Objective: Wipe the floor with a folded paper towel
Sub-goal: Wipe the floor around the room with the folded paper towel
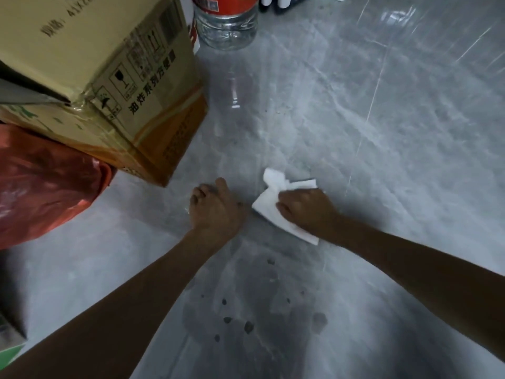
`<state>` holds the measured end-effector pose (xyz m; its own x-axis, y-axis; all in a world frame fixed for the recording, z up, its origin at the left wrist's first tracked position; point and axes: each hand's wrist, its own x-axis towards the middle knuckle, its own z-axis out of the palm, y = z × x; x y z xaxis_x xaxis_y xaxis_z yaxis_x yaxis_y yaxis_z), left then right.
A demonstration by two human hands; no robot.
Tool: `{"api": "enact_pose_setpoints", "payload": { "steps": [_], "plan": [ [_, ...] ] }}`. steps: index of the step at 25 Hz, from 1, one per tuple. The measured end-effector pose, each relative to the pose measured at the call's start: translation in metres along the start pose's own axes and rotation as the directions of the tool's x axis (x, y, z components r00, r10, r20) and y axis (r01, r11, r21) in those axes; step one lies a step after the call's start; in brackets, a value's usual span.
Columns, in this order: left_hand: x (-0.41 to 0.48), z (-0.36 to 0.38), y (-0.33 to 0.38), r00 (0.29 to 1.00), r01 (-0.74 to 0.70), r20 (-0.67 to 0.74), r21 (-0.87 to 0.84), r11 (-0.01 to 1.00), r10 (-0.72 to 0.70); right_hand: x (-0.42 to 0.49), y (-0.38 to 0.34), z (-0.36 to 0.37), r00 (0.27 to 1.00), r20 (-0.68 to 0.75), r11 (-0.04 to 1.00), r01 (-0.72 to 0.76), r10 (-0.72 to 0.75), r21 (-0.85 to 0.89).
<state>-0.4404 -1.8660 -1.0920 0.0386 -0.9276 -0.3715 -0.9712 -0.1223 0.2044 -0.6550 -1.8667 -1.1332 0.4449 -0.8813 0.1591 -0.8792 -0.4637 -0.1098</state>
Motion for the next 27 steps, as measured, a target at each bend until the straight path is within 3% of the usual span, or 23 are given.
{"api": "enact_pose_setpoints", "payload": {
  "steps": [1, 2, 3, 5, 6, 8, 9, 10, 12, 14, 15, 16, 17, 18, 20, 21, 22, 24, 27],
  "plan": [
    [0.004, 0.0, 0.001, 0.999, -0.033, -0.02, 0.017, 0.999, 0.033, -0.002, 0.0, -0.002, 0.991, -0.027, 0.991, 0.133, -0.133, -0.008],
    [0.009, -0.001, 0.003, 0.999, -0.043, 0.004, 0.037, 0.998, 0.043, 0.003, 0.014, -0.006, 0.985, -0.061, 0.986, 0.163, -0.164, -0.015],
    [0.015, -0.002, 0.005, 0.998, -0.029, 0.061, 0.052, 0.998, 0.026, 0.01, 0.034, -0.007, 0.99, -0.102, 0.995, 0.09, -0.094, -0.04],
    [0.024, 0.0, 0.01, 0.987, 0.003, 0.162, 0.074, 0.997, -0.015, 0.035, 0.077, -0.005, 0.961, -0.113, 0.958, -0.264, 0.251, -0.116],
    [0.028, 0.002, 0.011, 0.984, 0.008, 0.176, 0.082, 0.997, -0.022, 0.053, 0.093, -0.002, 0.89, -0.116, 0.879, -0.455, 0.441, -0.143],
    [0.032, 0.009, 0.013, 0.986, -0.002, 0.167, 0.099, 0.995, -0.015, 0.098, 0.106, 0.004, 0.75, -0.162, 0.74, -0.661, 0.641, -0.129],
    [0.034, 0.012, 0.012, 0.987, -0.003, 0.161, 0.105, 0.994, -0.014, 0.125, 0.103, 0.008, 0.72, -0.149, 0.713, -0.693, 0.678, -0.107],
    [0.036, 0.014, 0.011, 0.987, 0.003, 0.159, 0.101, 0.995, -0.019, 0.151, 0.095, 0.012, 0.738, -0.117, 0.73, -0.675, 0.665, -0.107],
    [0.042, 0.016, 0.01, 0.988, -0.002, 0.155, 0.102, 0.995, -0.014, 0.194, 0.067, 0.025, 0.862, -0.018, 0.856, -0.505, 0.506, -0.115],
    [0.048, 0.017, 0.007, 0.988, -0.013, 0.152, 0.131, 0.991, -0.007, 0.207, 0.021, 0.041, 0.984, 0.124, 0.985, -0.111, 0.128, -0.136],
    [0.048, 0.018, 0.006, 0.988, -0.015, 0.157, 0.143, 0.99, -0.008, 0.195, 0.001, 0.043, 0.973, 0.208, 0.983, 0.13, -0.1, -0.132],
    [0.049, 0.018, 0.004, 0.986, -0.013, 0.165, 0.152, 0.988, -0.012, 0.184, -0.005, 0.042, 0.929, 0.279, 0.957, 0.278, -0.245, -0.087],
    [0.049, 0.017, 0.003, 0.985, -0.009, 0.17, 0.156, 0.988, -0.017, 0.178, 0.011, 0.039, 0.915, 0.29, 0.95, 0.307, -0.28, -0.05],
    [0.05, 0.014, 0.002, 0.985, -0.007, 0.171, 0.156, 0.988, -0.02, 0.177, 0.037, 0.031, 0.936, 0.291, 0.974, 0.221, -0.199, -0.044],
    [0.055, 0.008, 0.004, 0.988, -0.008, 0.151, 0.148, 0.989, -0.015, 0.172, 0.103, 0.013, 0.954, 0.197, 0.972, -0.209, 0.226, -0.102],
    [0.058, 0.005, 0.003, 0.99, -0.004, 0.138, 0.14, 0.99, -0.015, 0.164, 0.126, 0.003, 0.892, 0.101, 0.895, -0.428, 0.441, -0.129],
    [0.061, 0.002, 0.001, 0.991, 0.006, 0.131, 0.129, 0.992, -0.023, 0.151, 0.131, 0.002, 0.833, 0.032, 0.831, -0.547, 0.552, -0.097],
    [0.063, 0.002, -0.004, 0.989, 0.037, 0.135, 0.122, 0.992, -0.053, 0.113, 0.085, 0.014, 0.861, 0.001, 0.861, -0.509, 0.509, 0.012],
    [0.06, 0.0, -0.007, 0.986, 0.061, 0.147, 0.118, 0.991, -0.078, 0.018, -0.008, 0.034, 0.996, -0.04, 0.99, -0.074, 0.08, 0.118]
  ]
}}
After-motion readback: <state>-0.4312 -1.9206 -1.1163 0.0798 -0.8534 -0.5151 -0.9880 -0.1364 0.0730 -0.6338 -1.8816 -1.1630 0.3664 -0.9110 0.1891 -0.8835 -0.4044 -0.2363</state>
